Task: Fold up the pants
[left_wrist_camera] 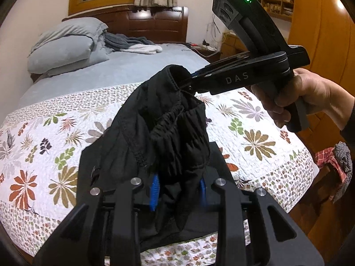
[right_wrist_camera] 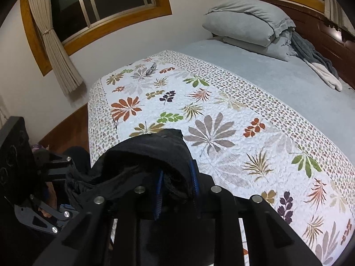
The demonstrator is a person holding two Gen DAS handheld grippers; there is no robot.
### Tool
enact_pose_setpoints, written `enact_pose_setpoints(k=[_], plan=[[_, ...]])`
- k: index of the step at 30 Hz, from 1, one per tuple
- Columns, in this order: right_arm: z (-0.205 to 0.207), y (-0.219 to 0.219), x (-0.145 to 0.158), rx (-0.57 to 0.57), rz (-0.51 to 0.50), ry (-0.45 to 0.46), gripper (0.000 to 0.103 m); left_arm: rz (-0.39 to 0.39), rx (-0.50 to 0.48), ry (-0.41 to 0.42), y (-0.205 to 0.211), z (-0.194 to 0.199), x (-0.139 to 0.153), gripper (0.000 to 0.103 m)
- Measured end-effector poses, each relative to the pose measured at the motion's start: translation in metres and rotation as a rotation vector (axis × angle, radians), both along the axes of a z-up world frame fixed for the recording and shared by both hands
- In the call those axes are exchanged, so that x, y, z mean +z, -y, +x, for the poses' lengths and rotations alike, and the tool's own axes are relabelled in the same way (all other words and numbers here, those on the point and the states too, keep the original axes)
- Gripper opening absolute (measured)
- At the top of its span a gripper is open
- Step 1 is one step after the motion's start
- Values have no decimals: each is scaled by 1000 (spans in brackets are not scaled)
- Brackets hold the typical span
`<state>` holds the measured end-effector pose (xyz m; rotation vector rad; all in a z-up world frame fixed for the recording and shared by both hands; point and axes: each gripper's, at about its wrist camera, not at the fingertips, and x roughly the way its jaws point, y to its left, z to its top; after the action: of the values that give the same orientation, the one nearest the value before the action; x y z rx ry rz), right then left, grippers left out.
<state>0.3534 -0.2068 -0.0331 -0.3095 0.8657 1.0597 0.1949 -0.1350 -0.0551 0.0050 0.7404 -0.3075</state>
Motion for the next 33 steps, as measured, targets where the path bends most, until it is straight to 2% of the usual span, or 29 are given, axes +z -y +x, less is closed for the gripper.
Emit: enact_pose_setpoints(k=[23,26,33], plan=[[1,77,-72,-37,-7,-25,20,94,-101,-123,66,16,-60,26],[2,84,-82,-41,-2,-33,20,121,-107,-133,74,17,-70,26],[3,98,-106,-48,0,-54,20,235,-128,-140,99,17,-93,26]])
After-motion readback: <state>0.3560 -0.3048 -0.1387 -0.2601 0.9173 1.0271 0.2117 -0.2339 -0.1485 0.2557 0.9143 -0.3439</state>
